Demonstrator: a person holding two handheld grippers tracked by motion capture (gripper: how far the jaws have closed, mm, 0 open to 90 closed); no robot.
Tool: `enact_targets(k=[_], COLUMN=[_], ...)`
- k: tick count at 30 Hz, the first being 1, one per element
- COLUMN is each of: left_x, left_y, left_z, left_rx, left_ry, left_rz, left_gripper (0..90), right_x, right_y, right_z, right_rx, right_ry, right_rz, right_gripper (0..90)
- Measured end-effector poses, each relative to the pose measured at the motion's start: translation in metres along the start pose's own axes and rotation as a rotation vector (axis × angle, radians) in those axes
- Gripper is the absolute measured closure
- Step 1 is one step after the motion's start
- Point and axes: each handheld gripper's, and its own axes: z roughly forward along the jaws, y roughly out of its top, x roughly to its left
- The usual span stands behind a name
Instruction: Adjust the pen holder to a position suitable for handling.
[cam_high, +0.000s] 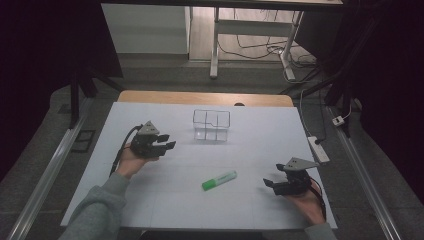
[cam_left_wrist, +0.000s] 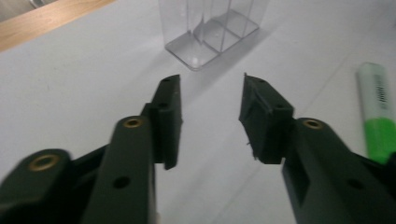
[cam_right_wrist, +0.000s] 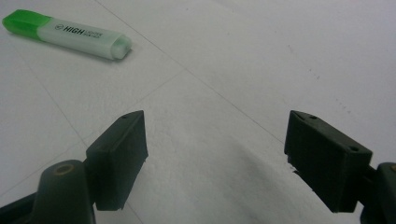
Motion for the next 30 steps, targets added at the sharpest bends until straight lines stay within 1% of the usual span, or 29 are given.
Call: enact_targets(k=[2, 4, 6, 7, 9, 12, 14, 17, 19, 23, 28, 30], left_x=[-0.005, -0.009, -0.014, -0.017, -0.021, -0.027, -0.031, -0.037, -0.041, -0.044, -0.041, -0.041], left_y=[-0.005, -0.011, -0.017, -0.021, -0.028, -0.039, -0.043, -0.049, -0.054, -0.063, -0.071, -0.072], left_z=[-0.007, -0.013, -0.019, -0.022, -0.028, -0.034, -0.038, -0.043, -0.047, -0.053, -0.055, -0.055], left_rx=[-0.008, -0.002, 0.008, 0.008, -0.005, -0.007, 0.006, 0.007, 0.012, 0.007, 0.001, 0.005], left_ry=[-0.004, -0.009, -0.005, -0.001, -0.001, 0.004, 0.011, 0.019, 0.032, 0.042, 0.058, 0.062], left_rz=[0.001, 0.003, 0.017, 0.017, 0.005, -0.008, 0.003, 0.014, 0.027, 0.032, 0.017, 0.019], left_gripper=[49.4, 46.1, 43.2, 42.0, 40.6, 38.9, 38.0, 37.0, 36.4, 34.9, 33.7, 33.0], right_x=[0.001, 0.001, 0.001, 0.002, 0.003, 0.003, 0.003, 0.003, 0.003, 0.003, 0.003, 0.003], right_y=[0.000, 0.001, 0.002, 0.002, 0.002, 0.003, 0.004, 0.003, 0.003, 0.003, 0.003, 0.002], right_z=[-0.001, -0.001, -0.002, -0.002, -0.002, -0.004, -0.005, -0.006, -0.007, -0.007, -0.006, -0.006], right_rx=[-0.001, -0.008, -0.013, -0.015, -0.019, -0.025, -0.030, -0.032, -0.027, -0.024, -0.018, -0.018], right_ry=[0.001, 0.004, 0.008, 0.010, 0.020, 0.026, 0.032, 0.040, 0.044, 0.051, 0.056, 0.057], right_rz=[-0.002, -0.005, -0.009, -0.011, -0.012, -0.020, -0.024, -0.028, -0.032, -0.026, -0.032, -0.032], right_gripper=[20.5, 20.6, 20.6, 20.7, 20.8, 21.2, 21.7, 21.9, 22.3, 22.7, 22.8, 22.9])
